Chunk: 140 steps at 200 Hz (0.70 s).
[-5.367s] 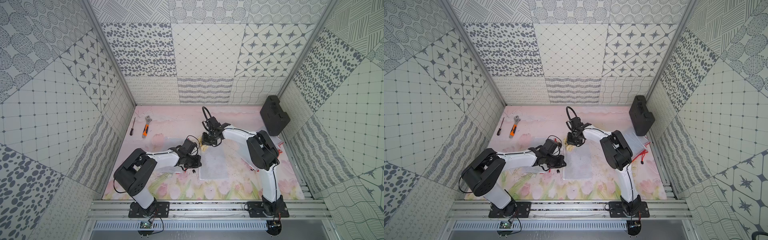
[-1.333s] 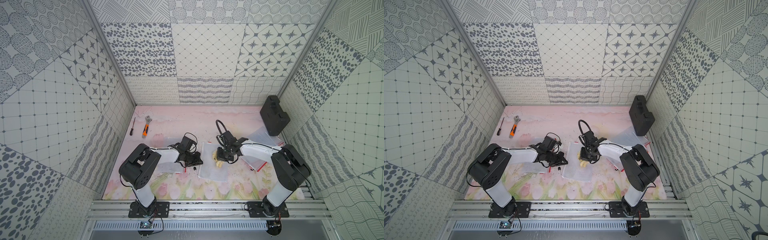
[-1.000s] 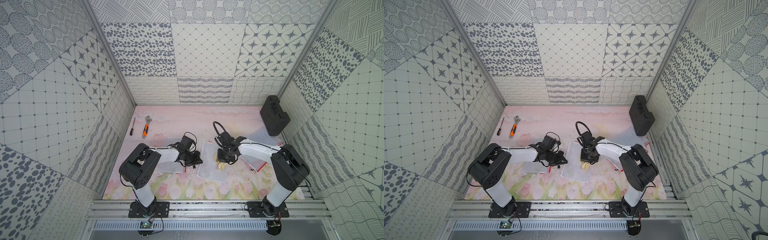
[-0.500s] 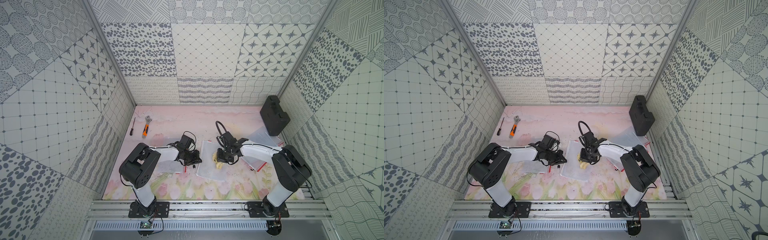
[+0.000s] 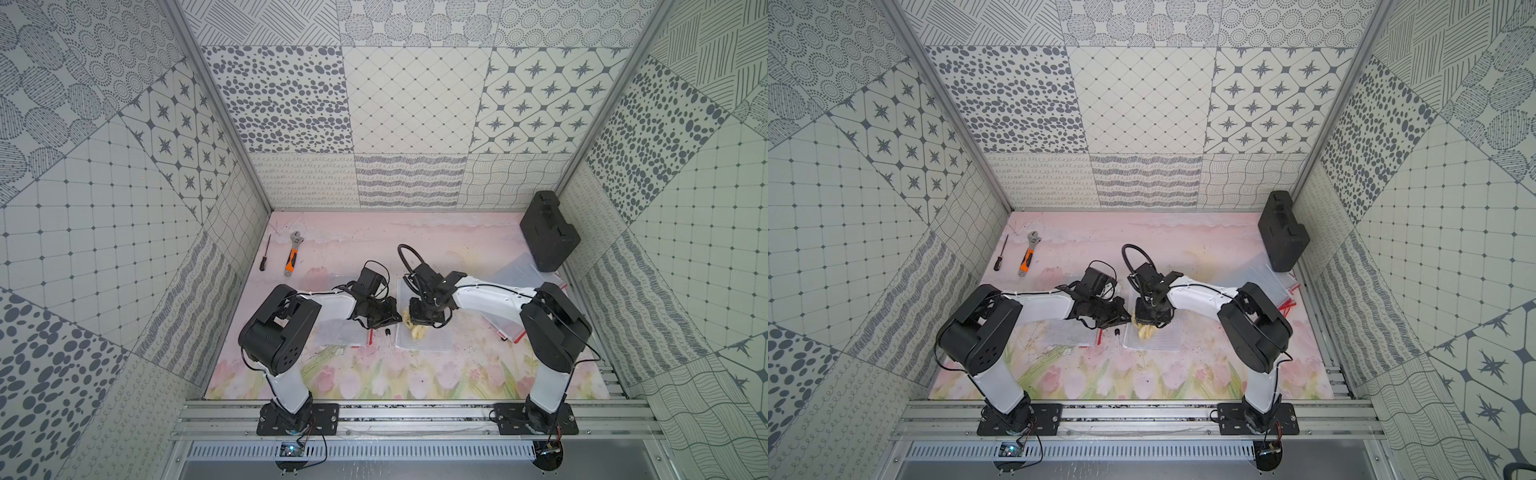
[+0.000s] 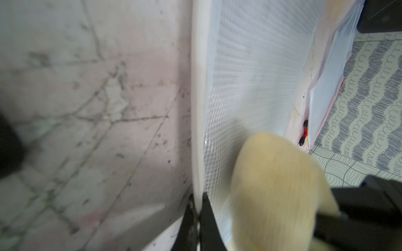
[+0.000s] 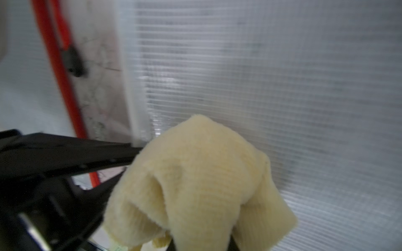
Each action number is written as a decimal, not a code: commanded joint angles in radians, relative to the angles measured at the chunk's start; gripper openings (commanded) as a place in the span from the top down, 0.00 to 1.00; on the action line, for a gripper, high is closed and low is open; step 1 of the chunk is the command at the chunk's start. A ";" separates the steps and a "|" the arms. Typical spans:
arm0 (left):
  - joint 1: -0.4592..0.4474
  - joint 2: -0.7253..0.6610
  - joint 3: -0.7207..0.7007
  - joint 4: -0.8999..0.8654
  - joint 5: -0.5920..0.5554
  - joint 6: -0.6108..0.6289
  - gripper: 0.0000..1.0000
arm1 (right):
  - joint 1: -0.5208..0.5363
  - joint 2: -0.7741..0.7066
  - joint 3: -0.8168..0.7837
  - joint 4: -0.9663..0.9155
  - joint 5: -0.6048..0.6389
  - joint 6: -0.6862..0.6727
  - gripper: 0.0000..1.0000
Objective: Wipe the document bag
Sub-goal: Wipe the dirt from the document bag.
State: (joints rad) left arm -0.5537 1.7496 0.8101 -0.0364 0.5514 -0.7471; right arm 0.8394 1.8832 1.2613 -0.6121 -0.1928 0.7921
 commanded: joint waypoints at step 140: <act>0.006 0.041 -0.004 -0.106 -0.163 -0.030 1.00 | -0.049 -0.135 -0.164 -0.036 0.039 0.013 1.00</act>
State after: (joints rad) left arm -0.5488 1.7592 0.8078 -0.0097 0.5674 -0.7563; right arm 0.6720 1.6489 0.9741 -0.6594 -0.1440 0.7788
